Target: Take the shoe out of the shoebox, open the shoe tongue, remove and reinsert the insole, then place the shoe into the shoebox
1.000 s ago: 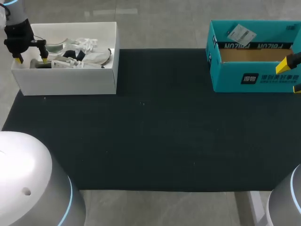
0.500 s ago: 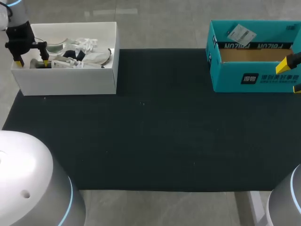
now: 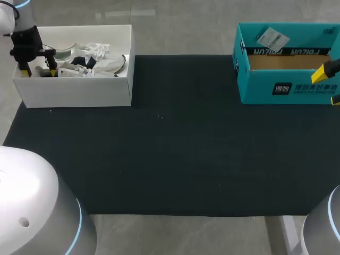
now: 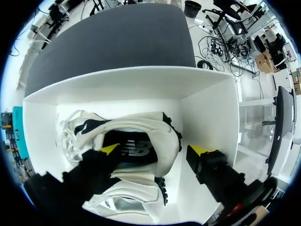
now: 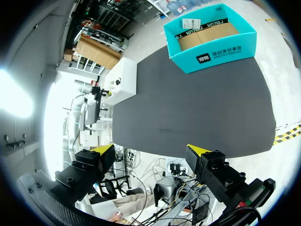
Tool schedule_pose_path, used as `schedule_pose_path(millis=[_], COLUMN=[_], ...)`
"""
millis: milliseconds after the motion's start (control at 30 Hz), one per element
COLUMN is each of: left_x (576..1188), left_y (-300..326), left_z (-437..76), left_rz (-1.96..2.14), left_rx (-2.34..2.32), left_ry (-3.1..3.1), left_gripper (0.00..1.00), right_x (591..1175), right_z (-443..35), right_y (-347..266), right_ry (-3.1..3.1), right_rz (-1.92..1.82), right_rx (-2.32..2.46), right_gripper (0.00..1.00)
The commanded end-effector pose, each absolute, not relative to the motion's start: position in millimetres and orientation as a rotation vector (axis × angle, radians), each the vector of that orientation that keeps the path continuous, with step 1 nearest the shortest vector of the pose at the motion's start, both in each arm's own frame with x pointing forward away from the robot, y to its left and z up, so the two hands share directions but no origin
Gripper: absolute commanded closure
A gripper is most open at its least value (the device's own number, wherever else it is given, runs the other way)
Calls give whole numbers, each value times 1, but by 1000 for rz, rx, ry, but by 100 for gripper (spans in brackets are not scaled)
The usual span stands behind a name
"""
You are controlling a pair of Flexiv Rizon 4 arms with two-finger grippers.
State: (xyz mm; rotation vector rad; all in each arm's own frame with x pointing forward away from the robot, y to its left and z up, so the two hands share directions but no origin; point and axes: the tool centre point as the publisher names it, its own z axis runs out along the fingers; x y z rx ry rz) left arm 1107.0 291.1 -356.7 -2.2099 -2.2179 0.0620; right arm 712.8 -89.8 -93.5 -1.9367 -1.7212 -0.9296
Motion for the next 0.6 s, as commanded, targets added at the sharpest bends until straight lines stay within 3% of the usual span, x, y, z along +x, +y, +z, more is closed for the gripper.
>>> schedule_pose_path(millis=[33, 67, 133, 267, 367, 600], left_x=[1102, 1102, 1103, 1102, 1105, 1109], left_y=[294, 295, 297, 298, 296, 293], left_z=[-354, -354, -357, -363, -370, -382], left_rz=[50, 46, 43, 44, 48, 36], left_rx=[-2217, -2220, -2219, -2222, -2225, -2243], left_ry=[-2217, -2220, -2219, -2210, -2209, -2183], left_gripper=[16, 18, 31, 33, 42, 44], right_x=[715, 715, 715, 715, 715, 715], right_z=[-94, -94, -94, -94, -94, -94], right_y=[-90, -90, -90, -90, -90, -90], right_ry=[-1722, -1722, -1722, -1722, -1722, -1722], right_rz=[-924, -924, -924, -924, -924, -924], right_rx=[-1936, -1936, -1936, -1936, -1936, -1936], right_gripper=[0, 0, 0, 0, 0, 0])
